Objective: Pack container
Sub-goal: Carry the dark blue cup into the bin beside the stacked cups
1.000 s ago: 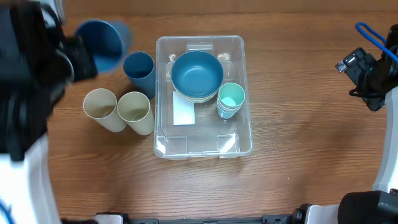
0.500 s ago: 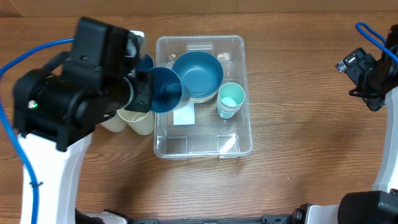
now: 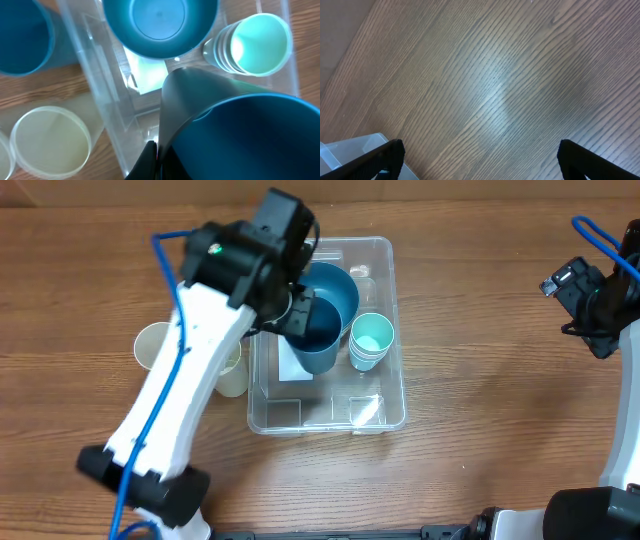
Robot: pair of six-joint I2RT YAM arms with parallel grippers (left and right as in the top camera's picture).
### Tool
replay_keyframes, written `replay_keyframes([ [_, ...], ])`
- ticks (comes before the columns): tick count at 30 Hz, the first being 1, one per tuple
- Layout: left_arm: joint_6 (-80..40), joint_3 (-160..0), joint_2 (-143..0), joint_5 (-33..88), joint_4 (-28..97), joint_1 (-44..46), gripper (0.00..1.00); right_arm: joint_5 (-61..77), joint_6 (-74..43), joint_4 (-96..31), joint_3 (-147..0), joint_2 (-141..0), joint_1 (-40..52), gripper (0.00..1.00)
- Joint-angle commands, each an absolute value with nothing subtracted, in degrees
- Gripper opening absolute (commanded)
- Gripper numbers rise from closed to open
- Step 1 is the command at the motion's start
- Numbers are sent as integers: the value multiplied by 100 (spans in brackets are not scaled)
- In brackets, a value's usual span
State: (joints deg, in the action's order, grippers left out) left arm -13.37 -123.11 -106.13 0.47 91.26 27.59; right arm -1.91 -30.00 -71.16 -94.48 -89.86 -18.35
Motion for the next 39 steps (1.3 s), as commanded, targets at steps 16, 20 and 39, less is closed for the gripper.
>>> replay_keyframes([
  [16,-919,-12307,-11699,261,8547,3052,17,-222,-3026,-7078,-9485,-8969,-1839,100],
  [20,-921,-12311,-11697,259,8567,3039,23,-222,-3026,-7078,-9485,-8969,-1839,100],
  [39,-985,-12682,-10422,-233,9504,2727,41,-222,-3026,-7078,-9485,-8969,-1839,100],
])
